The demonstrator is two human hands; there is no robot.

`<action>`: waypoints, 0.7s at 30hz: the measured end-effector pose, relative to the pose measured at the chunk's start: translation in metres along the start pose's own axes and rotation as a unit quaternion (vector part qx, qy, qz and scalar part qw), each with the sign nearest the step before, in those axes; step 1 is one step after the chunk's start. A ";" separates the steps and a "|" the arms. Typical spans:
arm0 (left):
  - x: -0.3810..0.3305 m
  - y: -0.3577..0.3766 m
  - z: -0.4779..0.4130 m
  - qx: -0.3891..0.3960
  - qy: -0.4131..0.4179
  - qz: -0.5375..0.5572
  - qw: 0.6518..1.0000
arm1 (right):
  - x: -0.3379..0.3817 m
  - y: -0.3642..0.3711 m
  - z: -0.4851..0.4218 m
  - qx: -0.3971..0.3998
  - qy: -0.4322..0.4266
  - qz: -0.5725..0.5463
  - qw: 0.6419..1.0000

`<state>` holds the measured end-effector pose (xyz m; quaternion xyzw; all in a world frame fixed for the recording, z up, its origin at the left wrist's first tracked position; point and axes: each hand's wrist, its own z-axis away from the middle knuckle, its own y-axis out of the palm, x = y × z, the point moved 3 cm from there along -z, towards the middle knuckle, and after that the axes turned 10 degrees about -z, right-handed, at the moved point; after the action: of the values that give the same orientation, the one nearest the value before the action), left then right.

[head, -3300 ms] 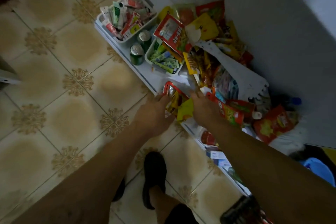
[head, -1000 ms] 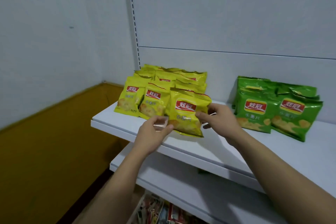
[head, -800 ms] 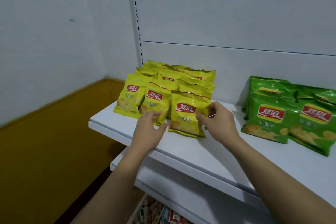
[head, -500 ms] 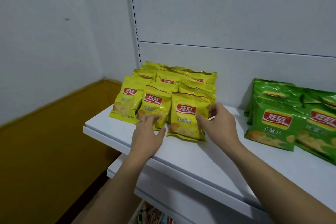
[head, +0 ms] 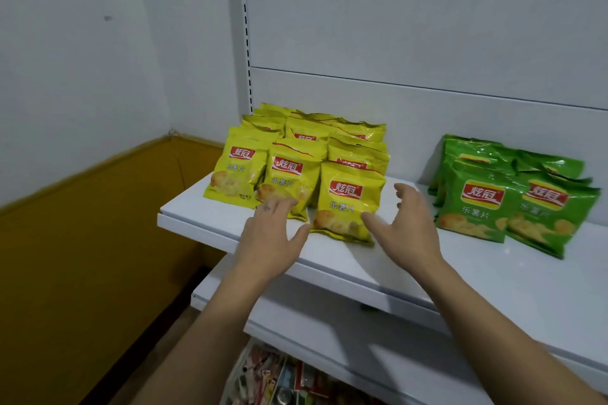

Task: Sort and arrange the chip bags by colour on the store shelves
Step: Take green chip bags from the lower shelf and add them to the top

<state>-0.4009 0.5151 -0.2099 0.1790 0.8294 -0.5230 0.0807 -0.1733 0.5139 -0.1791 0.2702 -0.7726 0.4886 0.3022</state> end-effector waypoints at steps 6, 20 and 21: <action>0.001 -0.007 0.054 -0.022 0.055 -0.036 0.998 | 0.023 0.008 0.081 0.044 -0.198 0.016 0.979; -0.019 0.075 0.199 0.152 -0.079 -0.046 0.984 | -0.123 0.029 0.184 0.271 -0.035 0.041 0.961; -0.029 0.086 0.205 0.164 -0.089 -0.042 0.981 | -0.138 0.025 0.187 0.281 -0.026 0.043 0.958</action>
<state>-0.3528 0.3583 -0.3629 0.1073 0.7285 -0.6690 0.1012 -0.1368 0.3684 -0.3583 0.3236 -0.6225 0.6914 0.1724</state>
